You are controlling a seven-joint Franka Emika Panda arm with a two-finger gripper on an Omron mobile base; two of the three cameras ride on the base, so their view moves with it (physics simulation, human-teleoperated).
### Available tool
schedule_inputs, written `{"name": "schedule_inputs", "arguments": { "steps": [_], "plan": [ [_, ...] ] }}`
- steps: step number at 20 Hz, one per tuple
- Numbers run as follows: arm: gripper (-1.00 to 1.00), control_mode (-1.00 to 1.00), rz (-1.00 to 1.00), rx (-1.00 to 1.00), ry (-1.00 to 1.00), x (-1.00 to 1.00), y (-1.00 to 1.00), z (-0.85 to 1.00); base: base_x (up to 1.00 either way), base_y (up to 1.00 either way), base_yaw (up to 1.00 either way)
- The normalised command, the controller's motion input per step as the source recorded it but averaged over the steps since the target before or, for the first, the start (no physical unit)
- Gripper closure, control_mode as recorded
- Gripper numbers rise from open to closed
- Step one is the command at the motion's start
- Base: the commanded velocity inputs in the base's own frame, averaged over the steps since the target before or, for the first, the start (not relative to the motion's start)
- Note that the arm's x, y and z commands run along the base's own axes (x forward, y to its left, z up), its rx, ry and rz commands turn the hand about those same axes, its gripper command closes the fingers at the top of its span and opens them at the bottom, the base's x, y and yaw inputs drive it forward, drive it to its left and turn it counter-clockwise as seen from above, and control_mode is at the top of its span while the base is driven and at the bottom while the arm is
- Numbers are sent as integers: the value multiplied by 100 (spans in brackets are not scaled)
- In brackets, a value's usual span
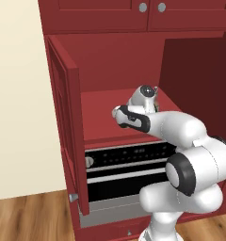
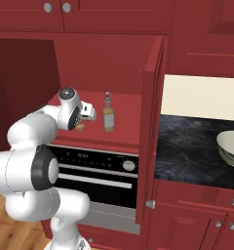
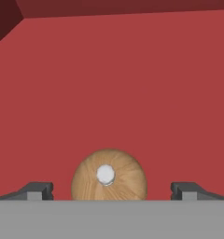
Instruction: Retrieve the bottle and the shaker from the cabinet and place them next to the mixing bowl on the counter. Then add garlic from the fridge to the mixing bowl.
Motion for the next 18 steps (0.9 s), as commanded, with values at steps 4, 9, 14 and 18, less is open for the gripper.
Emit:
{"name": "schedule_inputs", "arguments": {
  "steps": [4,9,14,18],
  "plan": [
    [-100,-100,0,0,0,0,0,0,0,0,0],
    [-100,-100,0,0,0,0,0,0,0,0,0],
    [100,-100,0,0,0,0,0,0,0,0,0],
    [100,-100,0,0,0,0,0,0,0,0,0]
  ]
}}
